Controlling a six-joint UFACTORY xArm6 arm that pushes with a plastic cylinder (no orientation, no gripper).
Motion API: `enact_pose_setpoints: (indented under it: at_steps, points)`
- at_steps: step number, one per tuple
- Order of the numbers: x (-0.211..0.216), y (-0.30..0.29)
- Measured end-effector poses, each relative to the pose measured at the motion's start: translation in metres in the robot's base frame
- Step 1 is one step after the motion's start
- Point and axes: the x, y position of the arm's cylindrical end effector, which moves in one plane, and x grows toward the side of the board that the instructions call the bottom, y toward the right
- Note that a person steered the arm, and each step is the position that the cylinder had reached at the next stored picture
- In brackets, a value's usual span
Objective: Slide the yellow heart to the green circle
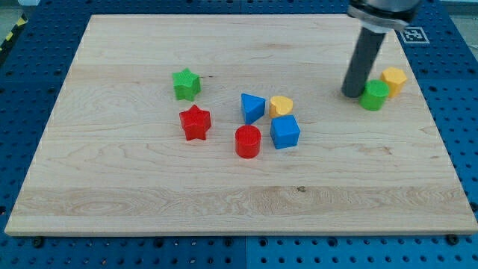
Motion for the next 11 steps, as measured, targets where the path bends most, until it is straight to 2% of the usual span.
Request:
enact_pose_setpoints:
  at_steps: [1, 3, 4, 5, 8, 10, 11]
  points:
    - [0.001, -0.016]
    - [0.001, -0.187]
    - [0.008, -0.238]
    - [0.046, -0.235]
    - [0.048, -0.167]
    - [0.079, -0.056]
    - [0.079, -0.009]
